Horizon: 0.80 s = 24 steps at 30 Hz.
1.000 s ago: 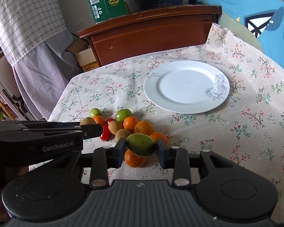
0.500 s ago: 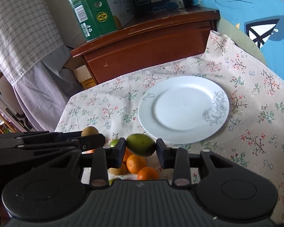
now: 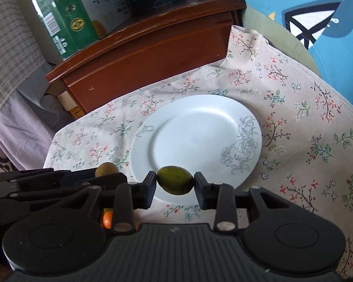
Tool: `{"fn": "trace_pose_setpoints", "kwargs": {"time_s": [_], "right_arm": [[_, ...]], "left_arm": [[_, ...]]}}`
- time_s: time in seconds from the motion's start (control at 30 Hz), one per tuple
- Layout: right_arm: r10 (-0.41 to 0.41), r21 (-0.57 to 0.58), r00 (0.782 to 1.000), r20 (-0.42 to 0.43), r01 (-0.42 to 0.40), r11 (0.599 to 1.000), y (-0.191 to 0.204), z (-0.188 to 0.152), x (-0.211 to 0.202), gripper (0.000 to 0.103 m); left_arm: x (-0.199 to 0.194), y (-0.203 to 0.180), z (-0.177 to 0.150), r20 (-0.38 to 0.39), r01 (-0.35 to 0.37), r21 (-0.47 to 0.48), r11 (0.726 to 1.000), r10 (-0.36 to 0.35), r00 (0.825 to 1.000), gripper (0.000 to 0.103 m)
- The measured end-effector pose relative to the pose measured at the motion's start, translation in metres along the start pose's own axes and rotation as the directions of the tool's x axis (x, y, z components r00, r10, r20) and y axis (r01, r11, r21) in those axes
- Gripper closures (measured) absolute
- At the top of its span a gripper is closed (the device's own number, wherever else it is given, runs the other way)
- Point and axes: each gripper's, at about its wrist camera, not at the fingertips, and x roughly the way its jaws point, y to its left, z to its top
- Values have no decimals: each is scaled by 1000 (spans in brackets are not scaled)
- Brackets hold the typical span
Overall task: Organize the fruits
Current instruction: 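Carry the kiwi and green fruit in both tools over the white plate, then open the left tool onto the plate while the right tool releases its green fruit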
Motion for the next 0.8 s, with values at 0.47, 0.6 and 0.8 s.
{"fn": "trace_pose_setpoints", "kwargs": {"time_s": [0.47,0.6,0.8], "right_arm": [[-17,81,999,-42,20,996,-21,15,44,66],[-15,115,999,-40,20,993,-29,19,47,64],[-72,168,997,14,69,983,-47,30,39,64]], "left_arm": [[43,13,13,-31,-5,-41,999,4,1000,79],[51,15,12,-43,-13,-56,998,11,999,77],[51,18,10,-32,-61,-60,996,59,998,62]]}}
